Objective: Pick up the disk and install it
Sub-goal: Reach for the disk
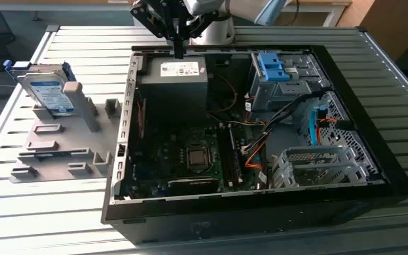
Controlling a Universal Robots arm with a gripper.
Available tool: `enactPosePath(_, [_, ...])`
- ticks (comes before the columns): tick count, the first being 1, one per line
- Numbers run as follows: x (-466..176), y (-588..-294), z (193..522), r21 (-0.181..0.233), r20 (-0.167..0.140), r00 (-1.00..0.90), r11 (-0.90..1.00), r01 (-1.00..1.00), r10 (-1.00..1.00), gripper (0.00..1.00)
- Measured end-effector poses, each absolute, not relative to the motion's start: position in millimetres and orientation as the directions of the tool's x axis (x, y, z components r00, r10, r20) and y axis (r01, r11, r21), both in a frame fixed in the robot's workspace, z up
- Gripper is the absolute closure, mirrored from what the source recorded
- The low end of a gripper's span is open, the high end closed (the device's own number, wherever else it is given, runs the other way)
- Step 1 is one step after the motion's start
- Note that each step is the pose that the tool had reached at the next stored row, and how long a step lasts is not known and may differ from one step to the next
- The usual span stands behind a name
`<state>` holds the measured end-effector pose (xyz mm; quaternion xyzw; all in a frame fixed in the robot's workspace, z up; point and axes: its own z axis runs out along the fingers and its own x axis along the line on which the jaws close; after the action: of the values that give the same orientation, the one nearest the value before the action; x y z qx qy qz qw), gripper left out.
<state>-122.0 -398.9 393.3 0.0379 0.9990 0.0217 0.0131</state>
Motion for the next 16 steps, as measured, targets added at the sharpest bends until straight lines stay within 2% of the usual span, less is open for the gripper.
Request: enactPosePath(16, [-125.3, -398.9, 393.1, 0.044, -0.024, -0.997, 0.996, 0.075, 0.076, 0.89])
